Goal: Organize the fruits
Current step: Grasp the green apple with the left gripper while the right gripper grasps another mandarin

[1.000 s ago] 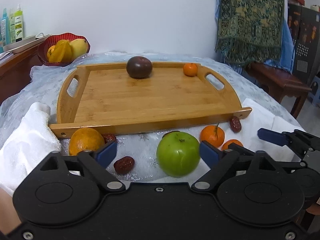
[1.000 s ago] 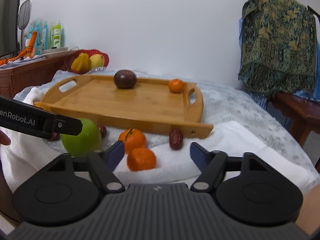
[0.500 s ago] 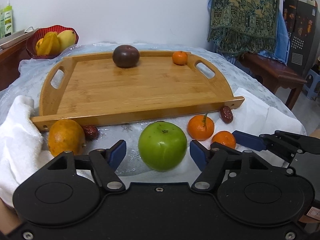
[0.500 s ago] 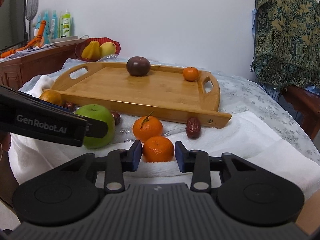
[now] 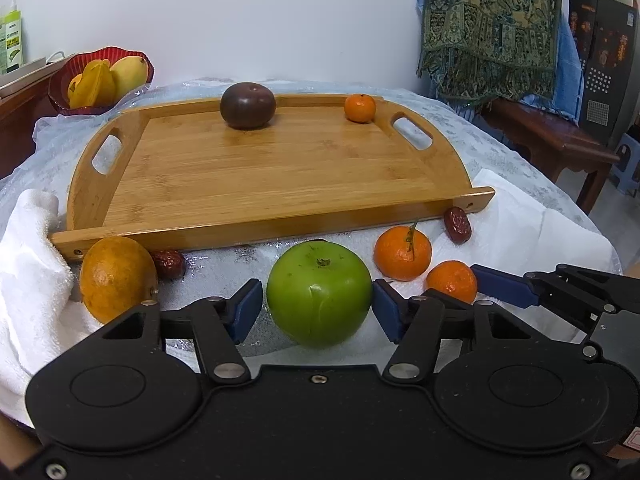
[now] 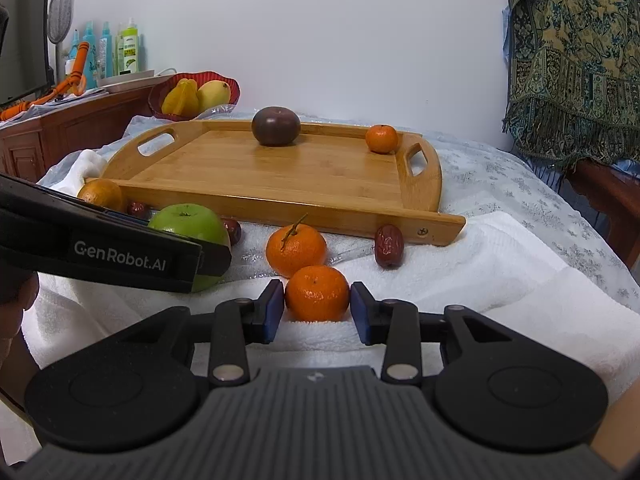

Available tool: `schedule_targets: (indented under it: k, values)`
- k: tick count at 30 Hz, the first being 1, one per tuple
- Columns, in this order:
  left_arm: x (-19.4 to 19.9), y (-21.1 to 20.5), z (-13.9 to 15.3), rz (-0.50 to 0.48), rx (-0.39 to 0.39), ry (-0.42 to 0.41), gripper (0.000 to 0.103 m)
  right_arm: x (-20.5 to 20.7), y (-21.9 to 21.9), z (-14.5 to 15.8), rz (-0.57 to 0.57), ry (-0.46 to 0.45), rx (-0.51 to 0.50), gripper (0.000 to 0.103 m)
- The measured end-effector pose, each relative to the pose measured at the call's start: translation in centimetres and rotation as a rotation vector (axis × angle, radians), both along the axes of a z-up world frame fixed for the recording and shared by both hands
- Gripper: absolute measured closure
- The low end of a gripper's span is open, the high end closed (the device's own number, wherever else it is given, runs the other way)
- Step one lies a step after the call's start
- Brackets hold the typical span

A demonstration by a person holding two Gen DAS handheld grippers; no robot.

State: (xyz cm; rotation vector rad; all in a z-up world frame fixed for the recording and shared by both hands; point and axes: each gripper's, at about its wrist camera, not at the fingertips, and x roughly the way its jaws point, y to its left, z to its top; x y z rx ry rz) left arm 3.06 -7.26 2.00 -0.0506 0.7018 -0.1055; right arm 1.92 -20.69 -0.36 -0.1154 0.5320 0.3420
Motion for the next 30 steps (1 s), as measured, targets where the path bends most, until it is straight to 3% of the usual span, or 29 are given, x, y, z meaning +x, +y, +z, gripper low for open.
schedule_targets:
  k: [12, 14, 17, 30]
  values:
    - [0.3, -0.1, -0.4, 0.009, -0.016, 0.017, 0.048, 0.2, 0.0, -0.2, -0.002, 0.018, 0.008, 0.054]
    - [0.2, -0.2, -0.3, 0.009, -0.009, 0.016, 0.049, 0.2, 0.0, -0.1, -0.008, 0.017, 0.01, 0.061]
    - [0.0, -0.6, -0.1, 0.005, 0.01, 0.008, 0.049, 0.2, -0.1, 0.0, -0.018, 0.011, 0.022, 0.063]
    - [-0.5, -0.4, 3.1, -0.013, 0.016, -0.075, 0.049, -0.3, -0.8, 1.9, -0.088, -0.097, 0.069, 0.063]
